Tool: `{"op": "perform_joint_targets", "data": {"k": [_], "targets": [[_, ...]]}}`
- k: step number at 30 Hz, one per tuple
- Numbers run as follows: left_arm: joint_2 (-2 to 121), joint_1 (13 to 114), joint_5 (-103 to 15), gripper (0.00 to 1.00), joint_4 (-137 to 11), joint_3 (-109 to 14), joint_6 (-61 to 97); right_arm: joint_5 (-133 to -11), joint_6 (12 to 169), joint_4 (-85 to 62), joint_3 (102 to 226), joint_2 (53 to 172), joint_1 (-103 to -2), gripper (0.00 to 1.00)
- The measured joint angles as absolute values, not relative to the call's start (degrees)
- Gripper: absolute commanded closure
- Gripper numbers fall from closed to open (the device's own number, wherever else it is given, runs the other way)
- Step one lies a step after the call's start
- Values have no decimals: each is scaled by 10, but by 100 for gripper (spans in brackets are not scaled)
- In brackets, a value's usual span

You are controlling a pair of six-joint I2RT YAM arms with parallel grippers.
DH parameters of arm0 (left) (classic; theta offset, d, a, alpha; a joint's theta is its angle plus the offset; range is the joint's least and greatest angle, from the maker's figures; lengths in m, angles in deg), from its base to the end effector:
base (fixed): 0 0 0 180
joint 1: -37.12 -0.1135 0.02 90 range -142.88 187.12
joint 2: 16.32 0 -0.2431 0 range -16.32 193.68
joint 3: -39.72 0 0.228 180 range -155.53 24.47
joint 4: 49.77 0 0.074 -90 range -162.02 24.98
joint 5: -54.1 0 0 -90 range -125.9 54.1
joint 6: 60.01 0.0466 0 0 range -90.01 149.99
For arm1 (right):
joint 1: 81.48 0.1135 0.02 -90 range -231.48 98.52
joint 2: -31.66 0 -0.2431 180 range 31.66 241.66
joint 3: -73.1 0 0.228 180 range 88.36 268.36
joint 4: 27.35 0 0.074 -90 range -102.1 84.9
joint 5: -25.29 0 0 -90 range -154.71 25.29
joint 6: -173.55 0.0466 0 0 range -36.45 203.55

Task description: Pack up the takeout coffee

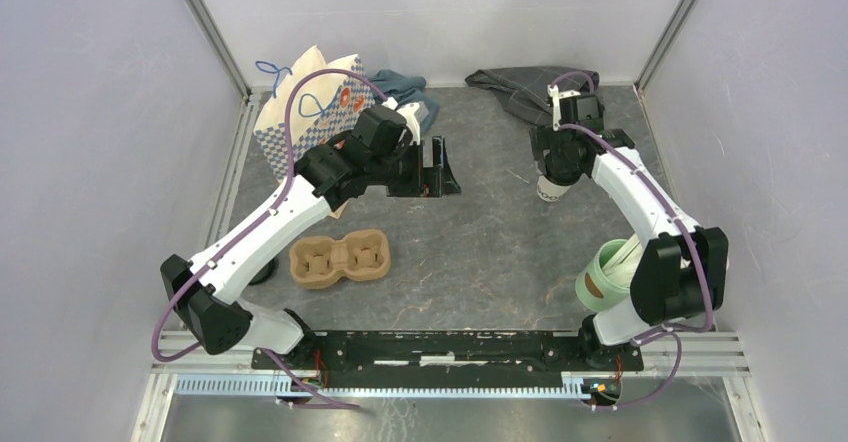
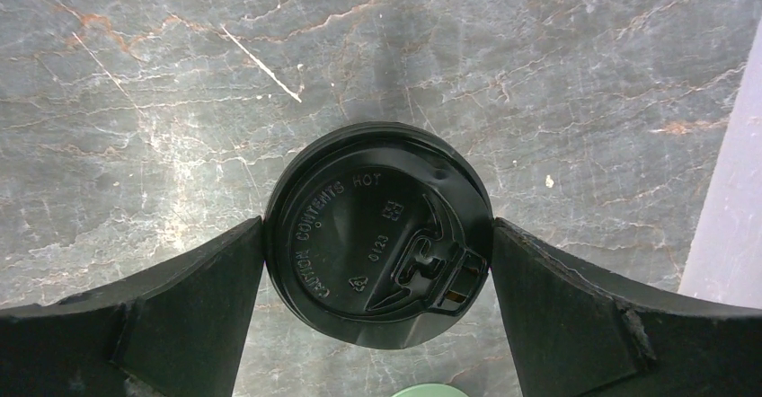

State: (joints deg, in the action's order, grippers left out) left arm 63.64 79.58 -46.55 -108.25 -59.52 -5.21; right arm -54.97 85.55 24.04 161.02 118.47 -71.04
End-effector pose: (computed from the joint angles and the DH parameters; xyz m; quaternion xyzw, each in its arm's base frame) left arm 0.2049 -0.1992 0.3524 0.0967 0.8951 -0.3331 0.2801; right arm 0.3073 0.0486 0.2684 -0.0402 0.9367 -0.0427 0.3452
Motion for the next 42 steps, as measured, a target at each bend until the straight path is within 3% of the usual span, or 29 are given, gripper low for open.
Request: {"op": "perform_joint_targets", "data": {"k": [32,42], "targets": [[665,796,-473,7,-1076,-604,-52,-598,848,218,1559,1178,-719,2],[700,729,-574,7,-965,-568,-126,-681,791,179,1466,1103,-678,2]]}}
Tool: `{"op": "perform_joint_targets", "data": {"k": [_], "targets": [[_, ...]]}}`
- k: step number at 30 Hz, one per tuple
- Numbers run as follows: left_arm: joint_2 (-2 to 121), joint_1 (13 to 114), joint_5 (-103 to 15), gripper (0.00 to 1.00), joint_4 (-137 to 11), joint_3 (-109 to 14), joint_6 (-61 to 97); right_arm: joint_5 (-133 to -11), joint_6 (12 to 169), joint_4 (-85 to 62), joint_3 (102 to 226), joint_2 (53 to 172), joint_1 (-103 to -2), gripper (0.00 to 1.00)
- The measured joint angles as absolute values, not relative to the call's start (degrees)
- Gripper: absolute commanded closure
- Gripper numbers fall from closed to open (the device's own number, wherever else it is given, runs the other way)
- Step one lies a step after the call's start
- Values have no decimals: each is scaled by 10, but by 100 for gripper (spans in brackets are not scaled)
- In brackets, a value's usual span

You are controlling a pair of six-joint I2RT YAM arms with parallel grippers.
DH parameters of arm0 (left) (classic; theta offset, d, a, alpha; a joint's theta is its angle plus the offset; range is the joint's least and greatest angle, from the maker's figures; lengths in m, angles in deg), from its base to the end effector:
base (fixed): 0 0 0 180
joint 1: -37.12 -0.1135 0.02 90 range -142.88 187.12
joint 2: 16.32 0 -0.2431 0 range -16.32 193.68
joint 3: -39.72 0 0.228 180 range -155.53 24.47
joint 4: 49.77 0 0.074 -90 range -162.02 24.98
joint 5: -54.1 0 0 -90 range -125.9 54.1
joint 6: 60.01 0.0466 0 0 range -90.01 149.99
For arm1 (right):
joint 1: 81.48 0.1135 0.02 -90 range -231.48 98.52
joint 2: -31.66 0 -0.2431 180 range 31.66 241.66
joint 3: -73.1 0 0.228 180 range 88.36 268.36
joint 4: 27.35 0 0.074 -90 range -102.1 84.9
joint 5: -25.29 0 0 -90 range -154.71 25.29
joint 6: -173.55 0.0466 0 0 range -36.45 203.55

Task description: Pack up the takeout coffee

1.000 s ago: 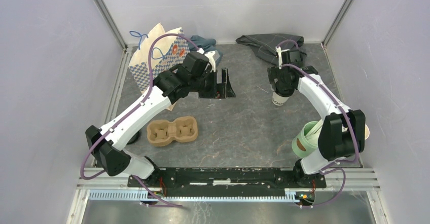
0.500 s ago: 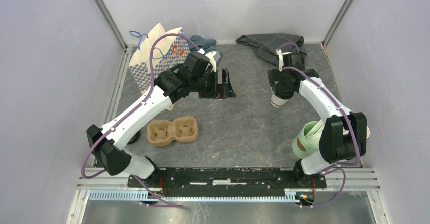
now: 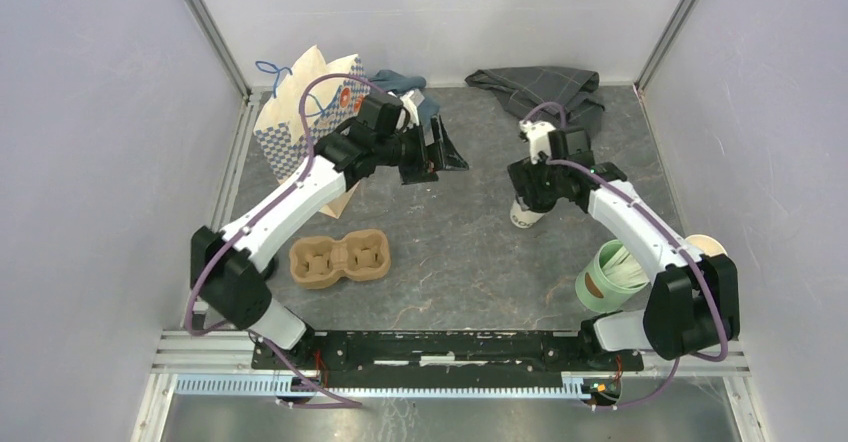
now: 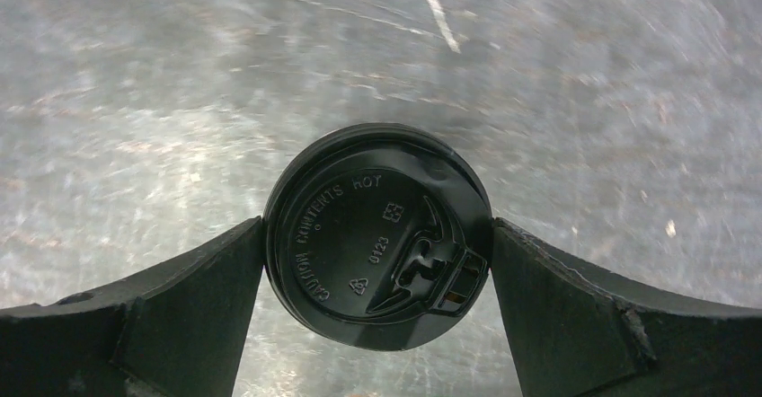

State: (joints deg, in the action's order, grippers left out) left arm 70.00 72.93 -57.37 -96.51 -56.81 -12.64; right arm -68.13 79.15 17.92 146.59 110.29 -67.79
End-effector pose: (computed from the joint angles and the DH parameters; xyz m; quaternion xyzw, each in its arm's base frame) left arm 0.2520 -0.2029 0.3267 0.0315 0.8809 -0.4083 0.2372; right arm 0.2675 0.0680 0.2385 -0.1578 0.9272 0.0554 0.3351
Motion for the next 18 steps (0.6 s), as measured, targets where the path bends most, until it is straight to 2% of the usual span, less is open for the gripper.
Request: {"op": "perform_joint_targets", "data": {"k": [6,11,18], "targets": [[830,706,-632,5,-889,-581,-156,-688,765,164,1455,1089,-598,2],[939,714,-681,5,-857,-605,-159,-688,761,154,1447,1084,-584,2],[1005,730,-728,5,-808,-638,-160,-688,757,151,1446,1084,-573,2]]}}
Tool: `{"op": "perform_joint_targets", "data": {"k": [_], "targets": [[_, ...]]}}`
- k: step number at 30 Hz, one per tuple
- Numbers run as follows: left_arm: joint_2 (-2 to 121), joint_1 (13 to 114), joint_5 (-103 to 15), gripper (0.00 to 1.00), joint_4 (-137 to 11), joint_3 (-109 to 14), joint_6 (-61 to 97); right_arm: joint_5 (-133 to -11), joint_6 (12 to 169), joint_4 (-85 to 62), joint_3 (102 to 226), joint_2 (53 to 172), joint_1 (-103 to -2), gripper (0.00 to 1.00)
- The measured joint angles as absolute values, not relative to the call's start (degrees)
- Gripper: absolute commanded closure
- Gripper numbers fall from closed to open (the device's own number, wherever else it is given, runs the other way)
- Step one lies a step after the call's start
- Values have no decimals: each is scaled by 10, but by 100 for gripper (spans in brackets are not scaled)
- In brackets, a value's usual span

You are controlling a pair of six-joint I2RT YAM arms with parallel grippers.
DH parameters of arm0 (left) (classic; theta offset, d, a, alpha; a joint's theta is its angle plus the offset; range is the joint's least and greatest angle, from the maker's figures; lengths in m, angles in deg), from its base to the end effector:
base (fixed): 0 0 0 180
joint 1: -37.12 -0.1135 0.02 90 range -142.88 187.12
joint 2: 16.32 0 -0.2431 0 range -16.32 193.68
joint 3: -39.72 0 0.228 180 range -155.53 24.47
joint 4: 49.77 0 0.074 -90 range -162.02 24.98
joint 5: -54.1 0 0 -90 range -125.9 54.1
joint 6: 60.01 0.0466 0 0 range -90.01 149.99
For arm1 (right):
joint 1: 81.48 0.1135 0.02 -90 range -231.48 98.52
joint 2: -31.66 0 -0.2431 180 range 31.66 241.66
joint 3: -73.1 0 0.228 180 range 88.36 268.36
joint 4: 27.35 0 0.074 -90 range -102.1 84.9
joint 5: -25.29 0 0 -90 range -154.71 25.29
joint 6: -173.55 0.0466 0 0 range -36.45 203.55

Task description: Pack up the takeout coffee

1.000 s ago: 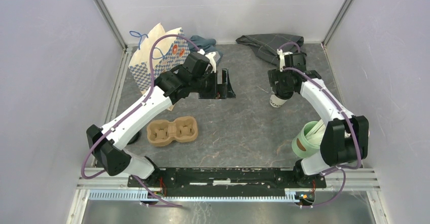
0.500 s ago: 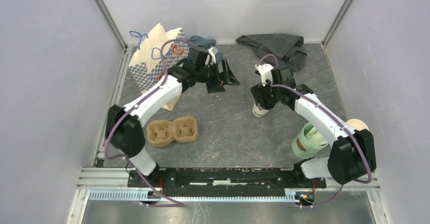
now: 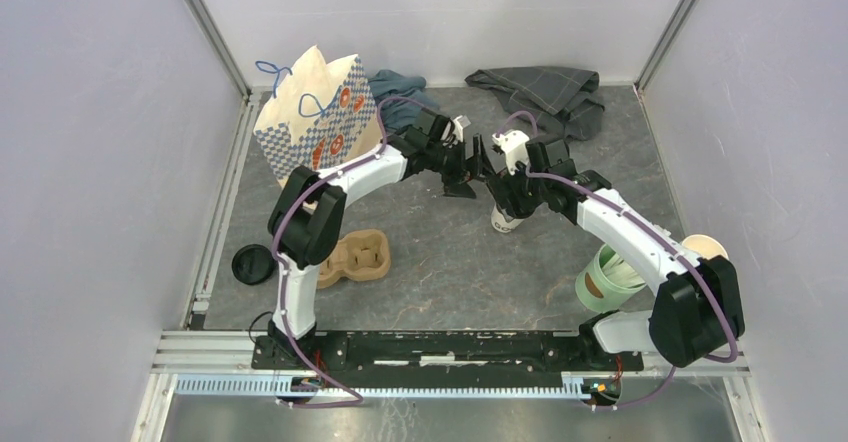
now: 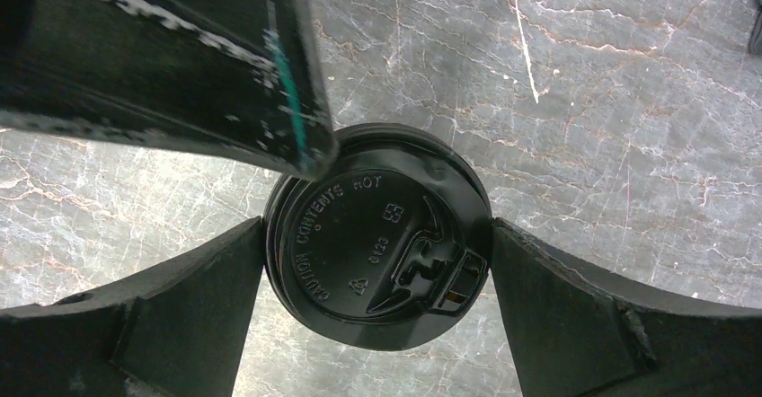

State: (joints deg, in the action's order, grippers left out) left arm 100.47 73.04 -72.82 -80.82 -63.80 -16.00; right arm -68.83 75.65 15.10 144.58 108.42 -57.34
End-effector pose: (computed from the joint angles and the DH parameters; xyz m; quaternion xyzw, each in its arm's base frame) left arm 0.3327 -0.2756 0.2004 0.0457 0.8816 -0.4617 0.0868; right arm 0.2472 0.1145 0.2400 -0.2697 0.8924 0.0841 0.3520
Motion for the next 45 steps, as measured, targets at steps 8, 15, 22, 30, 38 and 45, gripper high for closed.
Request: {"op": "perform_joint_targets", "data": {"k": [8,15,22,30,38,45], "targets": [[1048,755,-739,14,-782,-675,-160,-687,753,150,1446,1084,-568,2],[1060,763,-722,16,-807,-677,-148,-677,753,166,1454,1085,-564,2],[1059,761,-719,16,-810,-677,-135,-673,757,189,1500,1083,-562,2],[1052,762,-715,7,-826,-677,-125,-659,784,228,1521,1069,-561,2],[1022,768,-708,0,-831,-659,-123,-673,827,249,1508,1041,-561,2],[991,766,-694,0,-842,-649,-120,-694,819,250,1501,1048,-560,2]]}}
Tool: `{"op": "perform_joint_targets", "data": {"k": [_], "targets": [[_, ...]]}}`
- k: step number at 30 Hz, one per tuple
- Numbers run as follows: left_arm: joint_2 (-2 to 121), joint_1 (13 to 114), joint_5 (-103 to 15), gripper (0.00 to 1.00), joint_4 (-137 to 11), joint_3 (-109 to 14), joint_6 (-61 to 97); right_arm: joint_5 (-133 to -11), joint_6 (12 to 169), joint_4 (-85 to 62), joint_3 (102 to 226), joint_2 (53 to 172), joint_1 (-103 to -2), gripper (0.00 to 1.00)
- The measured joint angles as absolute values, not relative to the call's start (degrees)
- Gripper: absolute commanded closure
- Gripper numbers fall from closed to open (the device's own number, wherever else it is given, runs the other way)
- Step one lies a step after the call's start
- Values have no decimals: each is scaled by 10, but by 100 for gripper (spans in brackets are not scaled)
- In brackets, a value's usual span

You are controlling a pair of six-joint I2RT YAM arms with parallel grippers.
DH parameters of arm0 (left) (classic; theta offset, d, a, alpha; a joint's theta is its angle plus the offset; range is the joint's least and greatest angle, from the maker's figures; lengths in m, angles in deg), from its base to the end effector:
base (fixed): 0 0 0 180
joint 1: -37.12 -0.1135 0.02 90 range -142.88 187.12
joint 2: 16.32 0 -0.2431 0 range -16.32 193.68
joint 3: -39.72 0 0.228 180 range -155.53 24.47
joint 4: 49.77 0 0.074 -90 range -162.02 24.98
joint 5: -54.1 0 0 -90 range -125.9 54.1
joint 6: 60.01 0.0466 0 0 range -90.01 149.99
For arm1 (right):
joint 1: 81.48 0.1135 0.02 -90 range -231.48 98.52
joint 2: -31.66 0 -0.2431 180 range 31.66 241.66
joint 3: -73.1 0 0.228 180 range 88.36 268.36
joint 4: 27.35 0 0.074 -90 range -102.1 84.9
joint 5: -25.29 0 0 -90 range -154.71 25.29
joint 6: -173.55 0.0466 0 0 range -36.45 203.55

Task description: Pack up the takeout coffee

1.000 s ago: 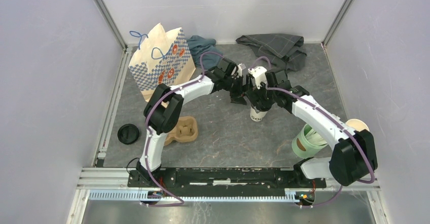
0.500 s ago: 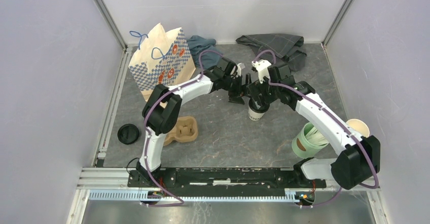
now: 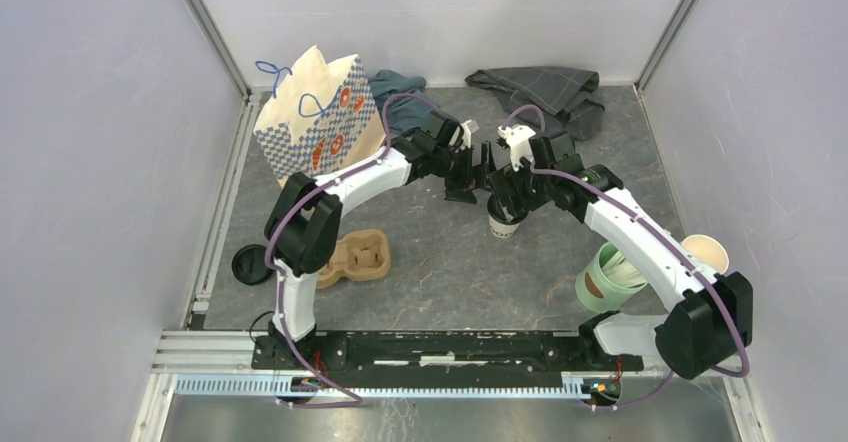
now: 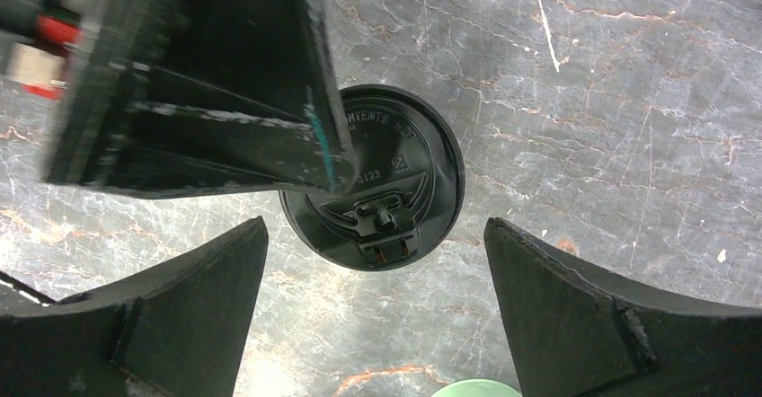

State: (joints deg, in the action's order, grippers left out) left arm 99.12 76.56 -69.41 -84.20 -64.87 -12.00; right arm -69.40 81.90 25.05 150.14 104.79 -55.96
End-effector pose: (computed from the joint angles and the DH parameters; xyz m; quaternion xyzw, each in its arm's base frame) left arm 0.3140 -0.2916 0.2099 0.0899 0.8878 -0.4397 0.1022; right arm 0.2301 0.1141 0.2715 -0.2336 0.9048 0.1107 0.3385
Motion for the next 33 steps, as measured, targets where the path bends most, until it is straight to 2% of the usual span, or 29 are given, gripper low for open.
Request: {"op": "perform_joint_targets", "data": {"k": [13,17,24,33], "targets": [[839,682,-626,0,-912,-577,-94,-688,787,249,1501,1099,-539,2],[807,686,-624,0,-919,-551,-94,-686,787,247,1501,1103,-538,9],[785,689,-619,0,-928,-522,-94,-672,788,244,1501,1105,-538,14],[767,689,-615,0,-933,-520,-94,-581,810,234,1501,1105,-548,14]]}}
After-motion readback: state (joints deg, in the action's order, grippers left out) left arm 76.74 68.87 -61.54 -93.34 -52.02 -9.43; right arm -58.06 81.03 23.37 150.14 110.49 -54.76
